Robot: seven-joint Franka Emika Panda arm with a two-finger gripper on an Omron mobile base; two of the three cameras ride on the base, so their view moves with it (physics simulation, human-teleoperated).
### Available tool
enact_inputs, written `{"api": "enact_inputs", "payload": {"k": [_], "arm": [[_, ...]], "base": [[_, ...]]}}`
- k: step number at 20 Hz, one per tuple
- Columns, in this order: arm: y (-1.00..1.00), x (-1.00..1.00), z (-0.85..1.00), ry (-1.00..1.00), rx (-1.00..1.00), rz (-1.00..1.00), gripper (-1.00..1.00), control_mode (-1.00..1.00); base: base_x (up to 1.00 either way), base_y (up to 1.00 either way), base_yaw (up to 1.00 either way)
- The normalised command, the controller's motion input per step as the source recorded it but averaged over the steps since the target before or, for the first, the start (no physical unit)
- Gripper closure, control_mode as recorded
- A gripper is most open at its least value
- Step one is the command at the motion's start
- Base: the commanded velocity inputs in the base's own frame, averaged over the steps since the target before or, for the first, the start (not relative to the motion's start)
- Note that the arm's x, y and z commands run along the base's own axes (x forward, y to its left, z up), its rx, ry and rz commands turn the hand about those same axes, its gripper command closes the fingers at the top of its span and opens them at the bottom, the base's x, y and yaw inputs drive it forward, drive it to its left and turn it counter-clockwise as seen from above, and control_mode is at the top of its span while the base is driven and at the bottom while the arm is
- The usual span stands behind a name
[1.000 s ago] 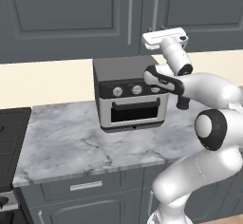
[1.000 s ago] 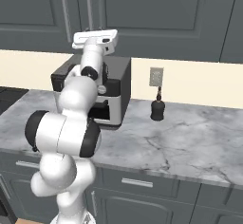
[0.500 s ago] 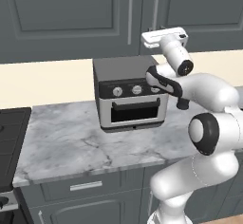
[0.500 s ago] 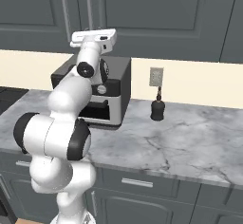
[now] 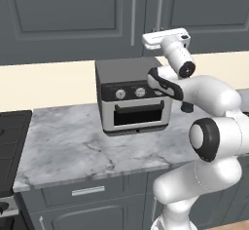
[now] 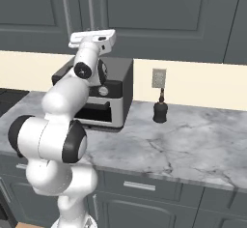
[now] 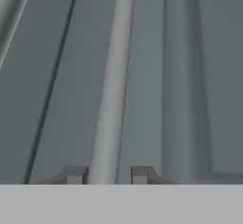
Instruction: Pick the sponge and dish brush from the cabinet and place them on the counter.
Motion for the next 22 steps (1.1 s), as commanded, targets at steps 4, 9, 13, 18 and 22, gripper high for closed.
{"api": "enact_inputs", "payload": {"k": [4, 9, 13, 18, 22], "arm": [[0.00, 0.01, 0.04, 0.03, -0.01, 0.00, 1.00, -1.00], [-0.12, -0.12, 0.22, 0.08, 0.02, 0.00, 1.00, -1.00], [-0.22, -0.17, 0.30, 0.17, 0.05, 0.00, 1.00, -1.00], [-0.29, -0.25, 0.37, 0.22, 0.07, 0.00, 1.00, -1.00], [-0.40, -0.41, 0.34, 0.16, 0.07, 0.00, 1.00, -1.00]], "base": [[0.00, 0.00, 0.00], [0.00, 0.00, 0.00], [0.00, 0.00, 0.00], [0.00, 0.00, 0.00], [0.00, 0.00, 0.00]]}}
